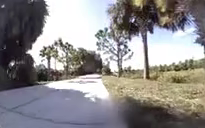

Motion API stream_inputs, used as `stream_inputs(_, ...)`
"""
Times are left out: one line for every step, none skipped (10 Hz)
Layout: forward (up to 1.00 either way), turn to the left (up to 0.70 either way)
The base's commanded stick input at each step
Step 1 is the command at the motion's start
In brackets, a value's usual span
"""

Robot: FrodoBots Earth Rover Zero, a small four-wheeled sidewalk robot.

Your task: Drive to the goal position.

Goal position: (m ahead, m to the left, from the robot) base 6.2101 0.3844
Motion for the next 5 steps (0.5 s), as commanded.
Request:
stream_inputs(0.85, 0.34)
stream_inputs(0.85, 0.34)
stream_inputs(0.85, 0.06)
stream_inputs(0.85, 0.0)
stream_inputs(0.85, 0.0)
